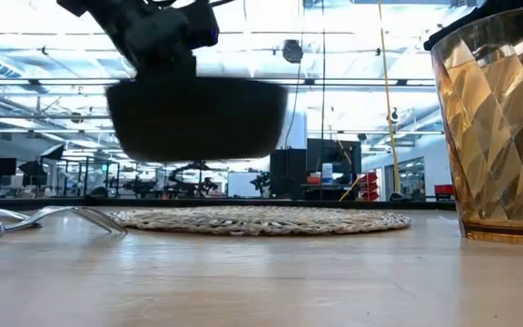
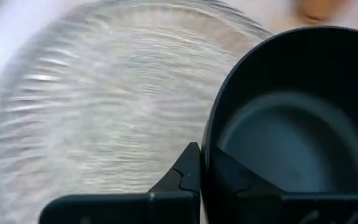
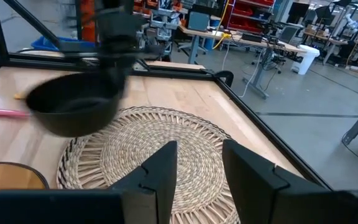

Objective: Pick & Place Utensil
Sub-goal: Put the black bowl on the left of the brown mat

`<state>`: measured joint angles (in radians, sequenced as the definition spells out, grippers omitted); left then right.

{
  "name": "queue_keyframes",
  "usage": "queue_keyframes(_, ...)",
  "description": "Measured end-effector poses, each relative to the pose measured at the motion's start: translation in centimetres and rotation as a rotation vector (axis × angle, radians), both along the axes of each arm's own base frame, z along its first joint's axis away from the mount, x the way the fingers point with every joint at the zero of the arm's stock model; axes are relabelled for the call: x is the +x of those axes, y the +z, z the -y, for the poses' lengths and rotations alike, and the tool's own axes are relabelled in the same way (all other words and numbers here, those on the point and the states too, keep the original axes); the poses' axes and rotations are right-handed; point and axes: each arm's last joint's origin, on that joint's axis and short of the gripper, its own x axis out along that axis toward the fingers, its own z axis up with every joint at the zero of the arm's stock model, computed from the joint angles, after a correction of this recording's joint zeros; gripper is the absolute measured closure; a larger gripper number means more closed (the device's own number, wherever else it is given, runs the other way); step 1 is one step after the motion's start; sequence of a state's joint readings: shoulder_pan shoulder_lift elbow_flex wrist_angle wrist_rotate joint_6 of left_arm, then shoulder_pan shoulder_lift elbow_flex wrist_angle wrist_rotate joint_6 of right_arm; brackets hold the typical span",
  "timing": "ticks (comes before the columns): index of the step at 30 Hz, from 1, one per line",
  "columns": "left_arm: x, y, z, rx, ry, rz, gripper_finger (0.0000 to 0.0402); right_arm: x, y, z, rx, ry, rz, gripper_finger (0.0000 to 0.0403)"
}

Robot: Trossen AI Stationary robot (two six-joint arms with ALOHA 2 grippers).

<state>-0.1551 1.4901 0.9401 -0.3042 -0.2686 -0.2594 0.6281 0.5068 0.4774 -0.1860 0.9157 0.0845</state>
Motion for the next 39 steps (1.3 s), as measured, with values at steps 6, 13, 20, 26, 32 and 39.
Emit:
queue_keyframes(6,-0.2,0.3,-5.8,0.074,0.114,-0.033,0.0392,0.0,0.0,0.0,0.005,-0.001,0.003,0.0275)
queue_keyframes(13,-0.5,-0.5,-12.3,0.014,0.167,-0.036,0.0381,0.0,0.0,0.0,0.009,-0.001,0.004,0.0275)
queue_keyframes(20,-0.4,-3.8,-15.9,-0.125,0.163,-0.100,0.0396,0.0,0.0,0.0,0.007,-0.001,0.003,0.0275)
queue_keyframes(26,0.8,-5.7,-15.4,-0.175,0.122,-0.111,0.0368,0.0,-0.1,0.0,-0.007,0.001,-0.008,0.0275)
queue_keyframes(32,1.0,-5.8,-14.4,-0.136,0.094,-0.132,0.0371,0.0,-0.1,0.0,-0.017,0.003,-0.011,0.0275)
queue_keyframes(39,1.0,-5.8,-14.4,-0.128,0.082,-0.144,0.0354,0.0,-0.1,0.0,-0.011,0.002,-0.009,0.0275)
